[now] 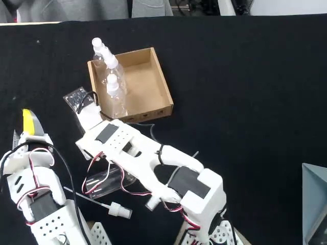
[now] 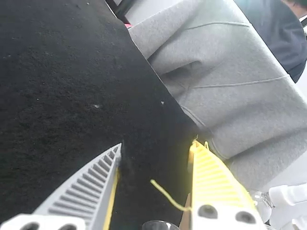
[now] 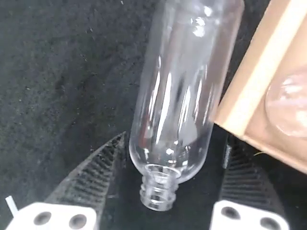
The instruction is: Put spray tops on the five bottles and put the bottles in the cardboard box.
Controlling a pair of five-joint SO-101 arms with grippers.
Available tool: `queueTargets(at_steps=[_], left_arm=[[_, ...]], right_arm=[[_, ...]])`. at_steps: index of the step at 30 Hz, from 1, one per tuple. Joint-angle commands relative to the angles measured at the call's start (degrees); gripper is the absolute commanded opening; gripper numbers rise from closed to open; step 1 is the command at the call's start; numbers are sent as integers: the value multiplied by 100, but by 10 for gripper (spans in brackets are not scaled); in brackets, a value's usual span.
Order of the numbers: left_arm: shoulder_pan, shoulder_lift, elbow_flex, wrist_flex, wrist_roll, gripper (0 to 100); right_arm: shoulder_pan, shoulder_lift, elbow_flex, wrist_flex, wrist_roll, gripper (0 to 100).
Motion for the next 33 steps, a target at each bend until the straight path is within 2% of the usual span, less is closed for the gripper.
queueTargets(at_steps=[1, 9, 16, 26, 33], left_arm=[[-57, -97, -127, -132, 44, 205], [-57, -97, -127, -132, 44, 205], [-57, -97, -127, -132, 44, 205], [-57, -97, -127, -132, 44, 205], [-57, -97, -127, -132, 44, 205]], right_arm=[[202, -57, -426, 18, -44, 265], [202, -57, -382, 44, -70, 256], [369, -57, -382, 62, -44, 67], [563, -330, -391, 721, -18, 57], [563, -875, -382, 1424, 1020, 57]])
